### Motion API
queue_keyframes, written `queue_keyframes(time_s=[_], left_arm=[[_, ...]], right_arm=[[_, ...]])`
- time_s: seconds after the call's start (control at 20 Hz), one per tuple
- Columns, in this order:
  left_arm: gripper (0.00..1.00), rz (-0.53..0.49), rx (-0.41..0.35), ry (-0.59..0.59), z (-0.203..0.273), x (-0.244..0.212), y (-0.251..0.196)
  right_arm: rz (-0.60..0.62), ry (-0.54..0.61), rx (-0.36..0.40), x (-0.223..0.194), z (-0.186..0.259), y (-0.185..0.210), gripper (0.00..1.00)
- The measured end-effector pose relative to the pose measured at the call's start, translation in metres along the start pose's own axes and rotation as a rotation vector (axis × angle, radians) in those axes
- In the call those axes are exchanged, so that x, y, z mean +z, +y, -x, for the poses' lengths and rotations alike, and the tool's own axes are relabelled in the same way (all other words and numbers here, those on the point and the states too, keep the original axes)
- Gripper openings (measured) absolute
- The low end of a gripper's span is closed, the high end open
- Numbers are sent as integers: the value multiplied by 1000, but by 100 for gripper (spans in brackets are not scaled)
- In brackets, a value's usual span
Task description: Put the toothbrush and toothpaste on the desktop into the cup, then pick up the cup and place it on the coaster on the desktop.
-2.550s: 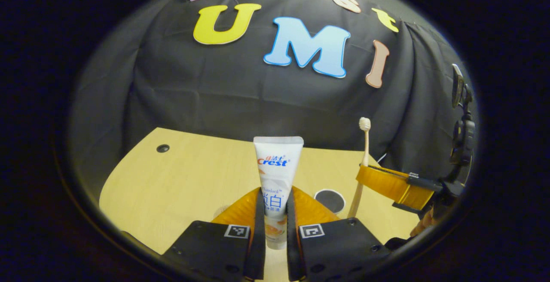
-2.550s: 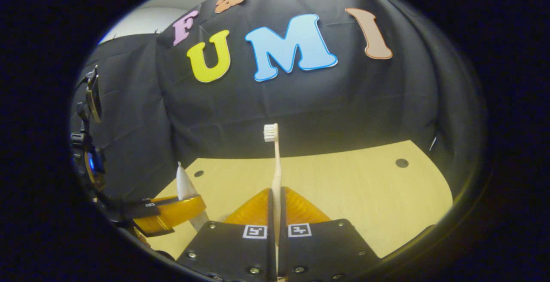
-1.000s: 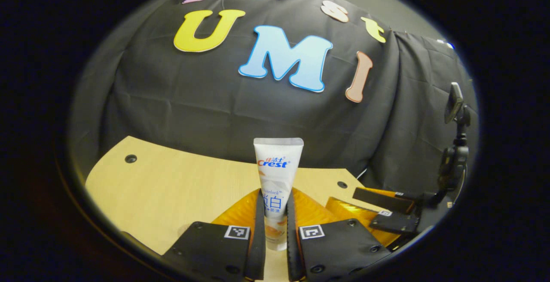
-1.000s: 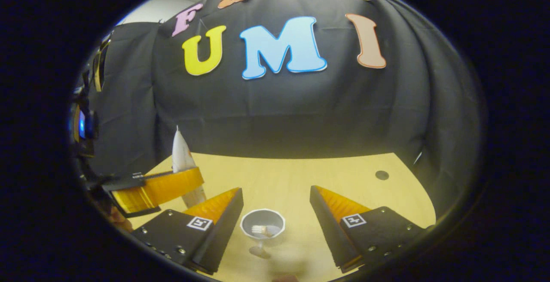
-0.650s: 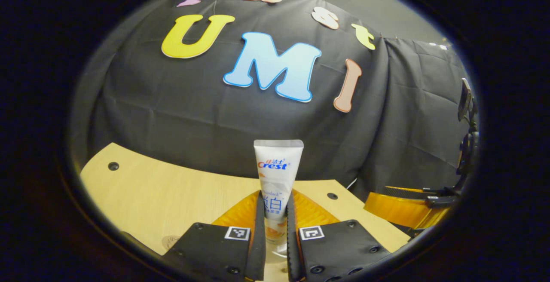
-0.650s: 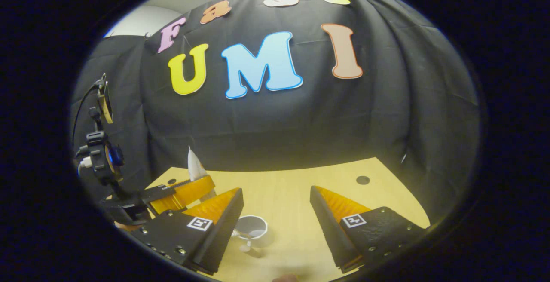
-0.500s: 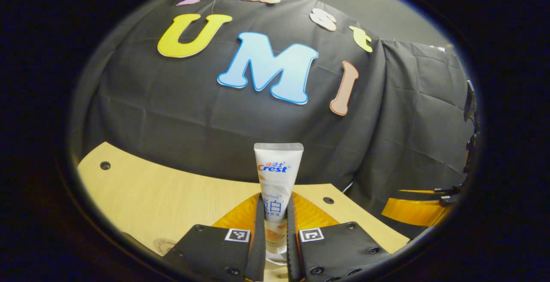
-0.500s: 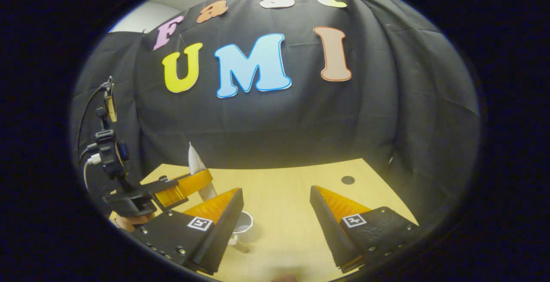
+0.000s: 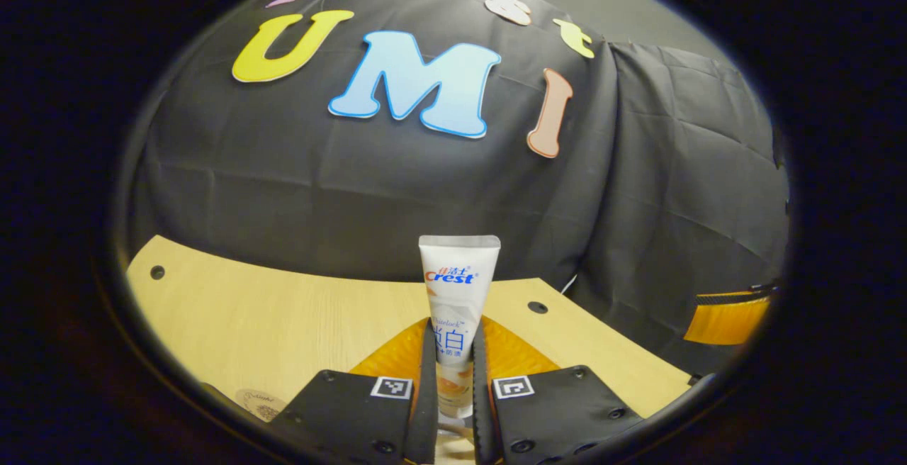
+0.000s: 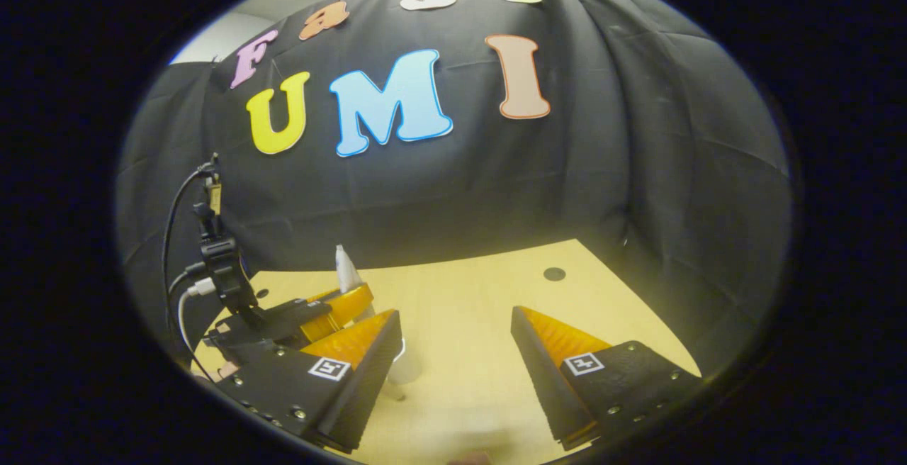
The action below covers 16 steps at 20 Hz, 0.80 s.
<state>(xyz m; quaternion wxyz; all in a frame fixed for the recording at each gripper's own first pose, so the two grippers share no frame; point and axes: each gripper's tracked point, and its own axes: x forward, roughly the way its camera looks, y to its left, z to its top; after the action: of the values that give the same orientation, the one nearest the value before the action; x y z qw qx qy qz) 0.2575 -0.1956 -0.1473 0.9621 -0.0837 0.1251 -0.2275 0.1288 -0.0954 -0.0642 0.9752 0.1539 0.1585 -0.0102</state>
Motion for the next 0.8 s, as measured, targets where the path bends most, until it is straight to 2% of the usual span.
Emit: queue_keyframes(time_s=[0.2, 0.35, 0.45, 0.5, 0.55, 0.6, 0.65, 0.7, 0.8], left_arm=[[28, -33, 2, 33, -3, -16, -4], [34, -41, 17, 37, 1, -17, -2], [43, -30, 6, 54, 5, -20, -4], [60, -27, 4, 58, 8, -20, -4], [65, -30, 8, 56, 9, -20, -4], [82, -31, 9, 48, 13, -16, -4], [77, -30, 10, 40, 16, -12, -3], [93, -30, 12, 32, 18, -10, -3], [95, -33, 16, 21, 25, -5, -1]], right_arm=[[-7, 9, -10, -1, 0, -5, 94], [-7, 18, -9, -5, 0, -2, 94], [-9, 23, -4, -7, -1, 1, 94], [-12, 29, 0, -9, -2, 3, 93], [-17, 32, 5, -9, -2, 7, 94], [-18, 33, 11, -8, -2, 10, 94], [-18, 34, 14, -9, -1, 12, 94], [-16, 34, 17, -9, -1, 15, 94], [-13, 40, 23, -12, 0, 19, 94]])
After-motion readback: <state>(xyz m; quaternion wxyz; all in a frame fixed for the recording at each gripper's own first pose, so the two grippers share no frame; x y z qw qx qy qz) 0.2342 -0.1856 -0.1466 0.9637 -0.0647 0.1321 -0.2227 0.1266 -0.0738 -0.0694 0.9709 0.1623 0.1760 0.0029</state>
